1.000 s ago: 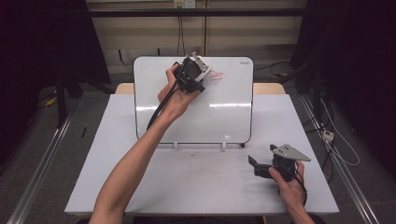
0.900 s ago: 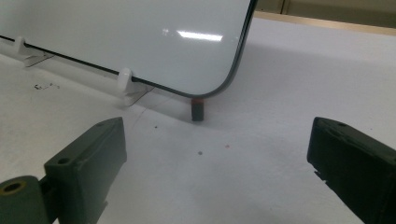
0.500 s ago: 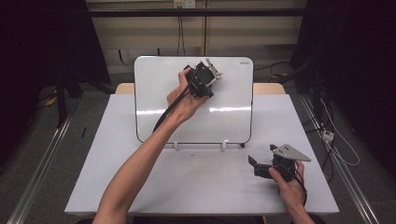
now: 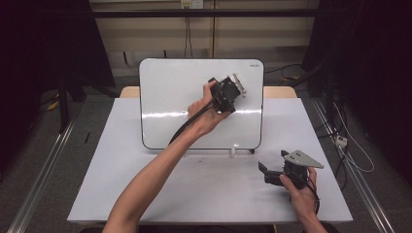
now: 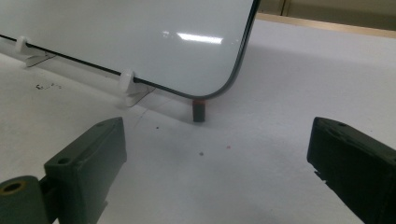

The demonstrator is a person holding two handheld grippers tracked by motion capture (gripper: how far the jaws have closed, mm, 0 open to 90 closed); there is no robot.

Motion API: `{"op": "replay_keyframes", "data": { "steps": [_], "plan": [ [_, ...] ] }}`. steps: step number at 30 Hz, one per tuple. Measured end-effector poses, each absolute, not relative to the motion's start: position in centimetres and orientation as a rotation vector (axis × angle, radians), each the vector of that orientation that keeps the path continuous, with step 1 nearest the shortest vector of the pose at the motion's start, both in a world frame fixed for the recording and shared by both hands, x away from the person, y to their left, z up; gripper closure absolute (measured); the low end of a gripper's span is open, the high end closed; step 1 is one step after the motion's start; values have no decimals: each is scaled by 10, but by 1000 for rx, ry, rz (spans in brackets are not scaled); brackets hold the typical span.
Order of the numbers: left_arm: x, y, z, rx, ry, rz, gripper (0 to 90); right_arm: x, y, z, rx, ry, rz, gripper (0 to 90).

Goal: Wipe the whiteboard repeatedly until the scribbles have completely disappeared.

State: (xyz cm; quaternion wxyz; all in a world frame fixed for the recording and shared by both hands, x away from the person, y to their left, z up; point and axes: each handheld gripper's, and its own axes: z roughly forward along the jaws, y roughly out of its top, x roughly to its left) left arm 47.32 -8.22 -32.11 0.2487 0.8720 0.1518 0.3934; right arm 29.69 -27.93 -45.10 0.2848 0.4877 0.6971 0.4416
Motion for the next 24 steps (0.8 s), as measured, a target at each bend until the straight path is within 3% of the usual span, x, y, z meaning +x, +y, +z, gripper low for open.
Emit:
{"op": "replay_keyframes", "data": {
  "steps": [15, 24],
  "plan": [
    [484, -72, -310, 2346, 443, 1022, 311, 295, -282, -451, 1307, 1859, 1182, 44],
    [499, -41, -295, 2286, 541, 1001, 310, 294, -282, -451, 1315, 1858, 1182, 44]
  ]
}}
